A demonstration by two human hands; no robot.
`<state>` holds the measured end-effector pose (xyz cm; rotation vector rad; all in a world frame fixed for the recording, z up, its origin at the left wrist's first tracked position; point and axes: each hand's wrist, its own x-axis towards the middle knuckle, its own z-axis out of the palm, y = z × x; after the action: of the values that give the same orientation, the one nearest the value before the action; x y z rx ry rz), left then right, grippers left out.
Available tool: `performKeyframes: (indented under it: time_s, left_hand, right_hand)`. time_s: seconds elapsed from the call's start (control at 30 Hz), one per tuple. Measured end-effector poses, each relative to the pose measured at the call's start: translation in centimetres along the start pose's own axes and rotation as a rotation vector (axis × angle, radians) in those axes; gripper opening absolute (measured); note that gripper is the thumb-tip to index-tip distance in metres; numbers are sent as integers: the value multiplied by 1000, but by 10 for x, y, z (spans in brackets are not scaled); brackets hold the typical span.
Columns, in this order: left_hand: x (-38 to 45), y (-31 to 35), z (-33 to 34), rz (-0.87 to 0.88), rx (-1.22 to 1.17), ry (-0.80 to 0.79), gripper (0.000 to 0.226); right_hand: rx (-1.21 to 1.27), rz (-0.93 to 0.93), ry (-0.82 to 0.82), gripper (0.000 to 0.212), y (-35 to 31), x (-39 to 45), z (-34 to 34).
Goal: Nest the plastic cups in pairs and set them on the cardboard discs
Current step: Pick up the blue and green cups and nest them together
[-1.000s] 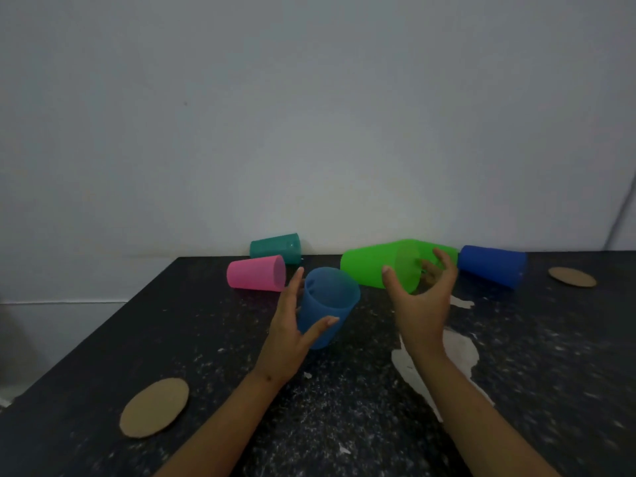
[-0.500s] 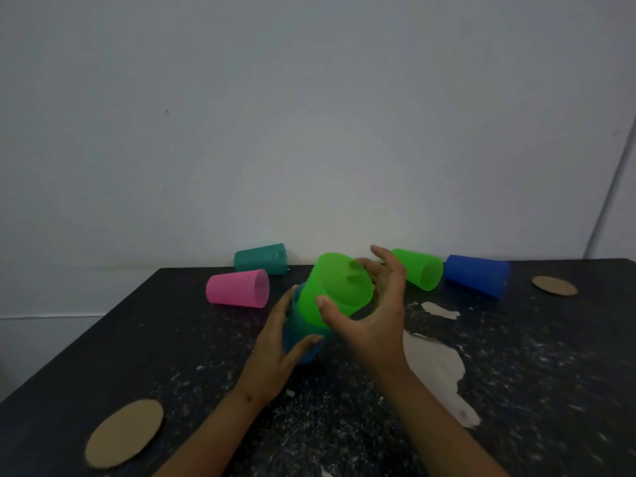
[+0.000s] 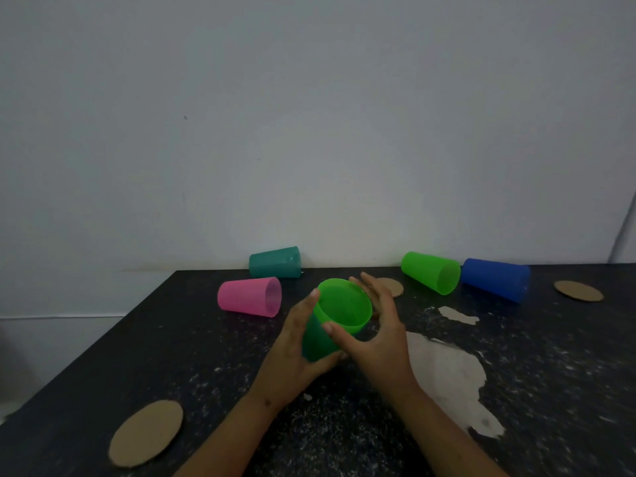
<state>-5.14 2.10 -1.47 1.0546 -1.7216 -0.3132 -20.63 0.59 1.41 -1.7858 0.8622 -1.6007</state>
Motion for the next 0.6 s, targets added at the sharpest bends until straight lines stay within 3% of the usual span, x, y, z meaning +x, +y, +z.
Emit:
performKeyframes:
  time_s: [0.3,0.47,0.6]
  left_hand:
    - [1,-1,-2,3,51,14,79]
    - [1,-1,0,12,71,25,77]
    - [5,-4,1,-31,6,49,84]
  right_hand:
    - [24,21,-93,82,7,-4,9]
    - [105,87,-109,99,20,-7,13]
    - [187,216,-147,66,28,-11,15]
